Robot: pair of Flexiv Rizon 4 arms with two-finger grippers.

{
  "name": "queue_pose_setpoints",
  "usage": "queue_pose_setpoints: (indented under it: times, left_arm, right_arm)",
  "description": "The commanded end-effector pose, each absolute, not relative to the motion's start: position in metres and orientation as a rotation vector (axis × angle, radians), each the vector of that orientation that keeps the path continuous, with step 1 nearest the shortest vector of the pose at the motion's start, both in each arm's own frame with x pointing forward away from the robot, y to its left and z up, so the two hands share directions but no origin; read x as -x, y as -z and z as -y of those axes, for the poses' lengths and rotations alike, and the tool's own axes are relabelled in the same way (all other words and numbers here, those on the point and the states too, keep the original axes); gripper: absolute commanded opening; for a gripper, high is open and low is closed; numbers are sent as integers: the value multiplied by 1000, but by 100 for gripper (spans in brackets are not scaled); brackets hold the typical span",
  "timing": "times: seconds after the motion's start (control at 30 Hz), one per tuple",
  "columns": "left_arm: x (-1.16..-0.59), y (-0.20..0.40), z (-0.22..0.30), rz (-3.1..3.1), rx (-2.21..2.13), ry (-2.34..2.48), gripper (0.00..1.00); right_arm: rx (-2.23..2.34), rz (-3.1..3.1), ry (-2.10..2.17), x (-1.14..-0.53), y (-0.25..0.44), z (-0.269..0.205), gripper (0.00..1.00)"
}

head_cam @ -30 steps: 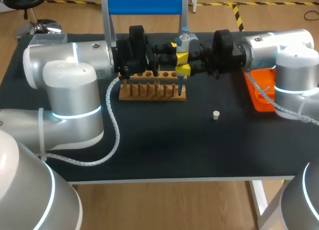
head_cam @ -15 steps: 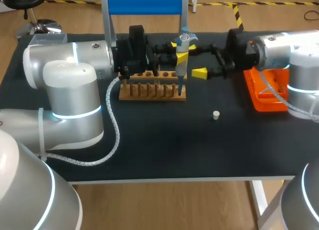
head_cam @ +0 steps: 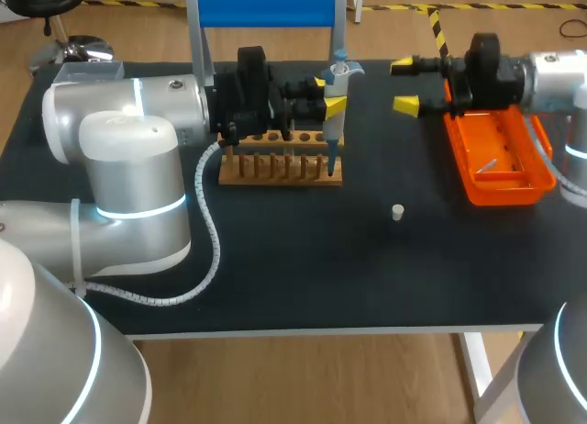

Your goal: Invert the test tube, pick up the pipette, mount the tip to pipette, aspirate from beaker and dispense into the tube, eject the tip, return the pipette, and cap with the stopper.

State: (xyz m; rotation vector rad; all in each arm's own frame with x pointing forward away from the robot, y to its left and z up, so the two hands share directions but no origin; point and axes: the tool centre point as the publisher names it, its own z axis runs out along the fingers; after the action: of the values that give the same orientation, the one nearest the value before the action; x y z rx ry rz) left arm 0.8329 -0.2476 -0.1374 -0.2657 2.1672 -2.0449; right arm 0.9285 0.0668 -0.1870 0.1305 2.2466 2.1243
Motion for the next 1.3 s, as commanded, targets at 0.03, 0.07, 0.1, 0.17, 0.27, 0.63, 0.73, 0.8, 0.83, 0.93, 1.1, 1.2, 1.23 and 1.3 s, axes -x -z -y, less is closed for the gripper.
queue_pose_setpoints:
  times: [0.03, 0.07, 0.1, 0.17, 0.27, 0.63, 0.73, 0.8, 0.83, 0.93, 1.1, 1.2, 1.23, 1.3]
  left_arm:
    - [-832, 138, 249, -2159, 271, 2044, 0]
    - [-832, 138, 249, -2159, 271, 2044, 0]
    - [-832, 138, 249, -2159, 271, 2044, 0]
    - [-832, 138, 249, -2159, 271, 2044, 0]
    - [-832, 138, 249, -2159, 271, 2044, 0]
    - [-832, 138, 249, -2159, 271, 2044, 0]
    - [-832, 138, 249, -2159, 271, 2044, 0]
    - [-832, 138, 249, -2159, 271, 2044, 0]
    - [-832, 138, 249, -2159, 271, 2044, 0]
    - [-832, 138, 249, -2159, 271, 2044, 0]
    - [-832, 138, 249, -2159, 271, 2044, 0]
    - [-832, 138, 249, -2159, 271, 2044, 0]
    - [-832, 138, 249, -2159, 271, 2044, 0]
    - [-832, 138, 249, -2159, 271, 2044, 0]
  right_arm:
    - [-161, -2243, -2070, -956, 174, -81, 100]
    - [-174, -2237, -2057, -965, 171, -84, 100]
    - [-177, -2235, -2040, -971, 169, -87, 100]
    - [-191, -2229, -2013, -984, 166, -92, 100]
    - [-206, -2226, -1968, -1002, 161, -102, 100]
    - [-258, -2254, -1837, -1053, 152, -134, 100]
    - [-264, -2276, -1798, -1066, 155, -146, 100]
    - [-275, -2285, -1781, -1072, 157, -151, 100]
    - [-280, -2290, -1771, -1074, 158, -154, 100]
    - [-295, -2303, -1739, -1081, 161, -163, 100]
    - [-305, -2320, -1707, -1088, 166, -175, 100]
    - [-304, -2330, -1689, -1090, 169, -181, 100]
    - [-304, -2333, -1684, -1091, 171, -183, 100]
    - [-305, -2335, -1677, -1093, 173, -186, 100]
